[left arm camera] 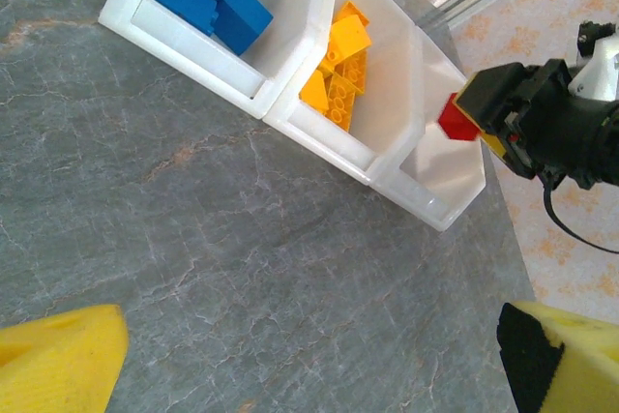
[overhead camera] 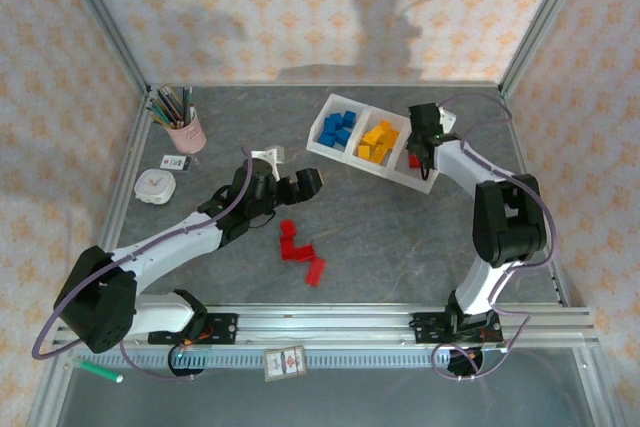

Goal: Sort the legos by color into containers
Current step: Place the lego in the container, then pick up the lego from the center of the table.

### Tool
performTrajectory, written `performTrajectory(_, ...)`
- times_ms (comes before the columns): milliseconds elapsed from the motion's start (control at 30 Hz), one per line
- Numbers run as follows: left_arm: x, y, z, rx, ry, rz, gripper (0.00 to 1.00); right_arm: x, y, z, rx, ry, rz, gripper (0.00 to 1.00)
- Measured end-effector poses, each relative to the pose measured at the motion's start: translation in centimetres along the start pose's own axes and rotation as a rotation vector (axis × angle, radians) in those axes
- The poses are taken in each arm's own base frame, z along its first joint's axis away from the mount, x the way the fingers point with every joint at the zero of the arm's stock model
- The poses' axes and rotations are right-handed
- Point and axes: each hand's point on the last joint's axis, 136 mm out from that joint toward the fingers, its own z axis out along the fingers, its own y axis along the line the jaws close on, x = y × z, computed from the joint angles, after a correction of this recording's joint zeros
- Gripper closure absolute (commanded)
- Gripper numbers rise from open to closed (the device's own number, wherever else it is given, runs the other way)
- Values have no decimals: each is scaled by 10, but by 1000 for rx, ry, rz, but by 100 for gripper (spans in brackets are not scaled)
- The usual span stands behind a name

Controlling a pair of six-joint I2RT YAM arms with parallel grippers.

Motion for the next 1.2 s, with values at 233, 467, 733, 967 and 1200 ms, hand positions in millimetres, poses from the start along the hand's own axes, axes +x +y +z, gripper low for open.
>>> performTrajectory(233,0,0,0,0,-1,0,1,-10,8,-4,-35,-10,-15,46)
performTrajectory(467,-3,-2,-2,4,-11,1,1,-8,37,-42,-158,-32,-56,44)
performTrajectory(733,-19,-11,-27,28,-94,6,1,41,82,-93,-324,0,-168,41)
performTrajectory(967,-14,9,-53,-28,-145,1,1,106,112,-122,-432,79,-296,38)
performTrajectory(1200,-2,38,-77,-106,-178,-21,1,172,138,-153,-535,155,-395,34)
